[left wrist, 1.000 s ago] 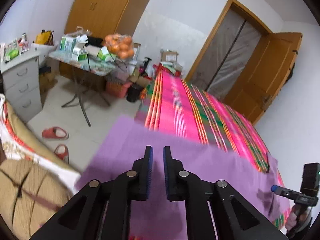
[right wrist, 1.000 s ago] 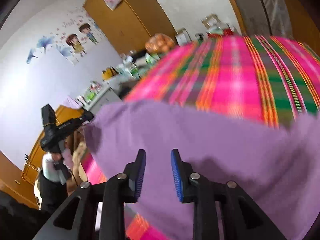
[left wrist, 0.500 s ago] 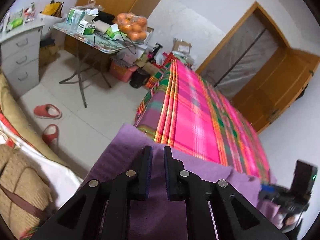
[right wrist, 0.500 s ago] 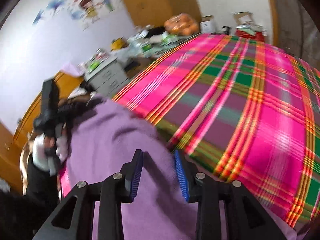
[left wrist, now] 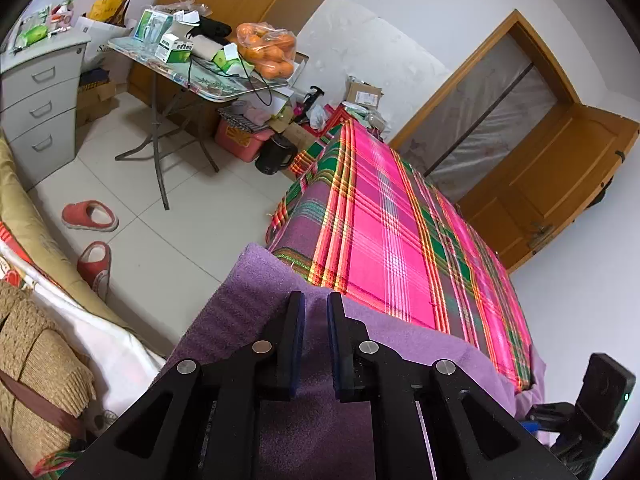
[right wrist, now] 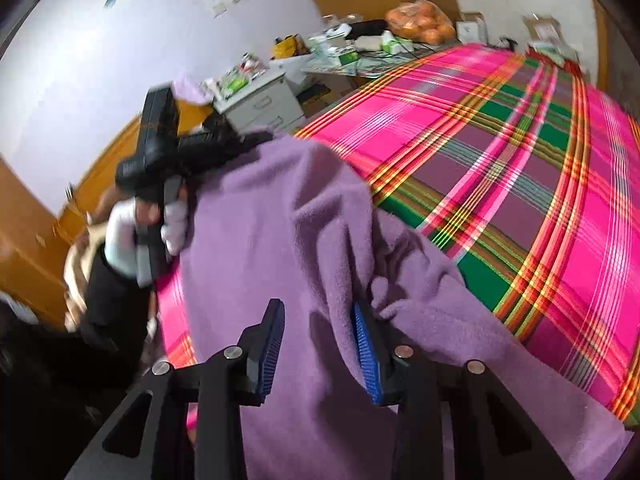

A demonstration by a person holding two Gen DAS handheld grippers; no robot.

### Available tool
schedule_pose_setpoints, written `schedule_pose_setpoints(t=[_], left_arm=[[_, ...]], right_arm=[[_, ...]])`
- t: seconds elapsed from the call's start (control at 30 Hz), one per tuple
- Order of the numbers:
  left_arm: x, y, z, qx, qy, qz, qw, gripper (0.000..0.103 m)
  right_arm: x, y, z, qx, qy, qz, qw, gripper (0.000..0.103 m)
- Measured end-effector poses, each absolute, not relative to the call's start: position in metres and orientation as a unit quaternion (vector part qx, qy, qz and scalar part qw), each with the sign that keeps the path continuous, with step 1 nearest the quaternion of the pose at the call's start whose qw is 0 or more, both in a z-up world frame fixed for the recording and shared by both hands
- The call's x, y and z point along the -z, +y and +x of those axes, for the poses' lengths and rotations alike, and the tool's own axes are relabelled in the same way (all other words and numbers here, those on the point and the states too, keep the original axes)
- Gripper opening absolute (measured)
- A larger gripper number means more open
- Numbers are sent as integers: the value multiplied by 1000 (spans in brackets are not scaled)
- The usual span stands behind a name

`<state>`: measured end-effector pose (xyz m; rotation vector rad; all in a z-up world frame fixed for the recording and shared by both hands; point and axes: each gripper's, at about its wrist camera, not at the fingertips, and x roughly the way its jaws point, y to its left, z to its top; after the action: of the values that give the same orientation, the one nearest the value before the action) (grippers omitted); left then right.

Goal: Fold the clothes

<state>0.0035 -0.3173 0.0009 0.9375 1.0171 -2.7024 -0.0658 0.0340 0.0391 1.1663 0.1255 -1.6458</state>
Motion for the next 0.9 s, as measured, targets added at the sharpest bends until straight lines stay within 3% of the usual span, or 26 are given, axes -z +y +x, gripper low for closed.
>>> schedule_pose_setpoints(t=[0.2, 0.23, 0.27, 0.43, 0.53, 0.9], left_arm=[[-1, -319, 4, 888, 338, 307, 51, 12], [-1, -319, 5, 888, 339, 306, 50, 12], [-1, -319, 5, 888, 339, 306, 50, 12], [0, -318, 5, 888, 341, 305, 49, 11], [0, -319, 6, 888, 341, 305, 49, 11], [0, -319, 7, 888, 341, 306, 48, 11]], right_arm=[[-27, 46, -120, 660, -128, 549, 496, 36], [-22, 48, -127, 653, -149, 560, 488, 29], [-18, 46, -130, 649, -152, 568, 482, 24], [6, 39, -141, 624, -197, 603, 457, 18], [10, 37, -146, 628, -212, 600, 448, 3], [-27, 60, -187, 713, -235, 512, 417, 0]])
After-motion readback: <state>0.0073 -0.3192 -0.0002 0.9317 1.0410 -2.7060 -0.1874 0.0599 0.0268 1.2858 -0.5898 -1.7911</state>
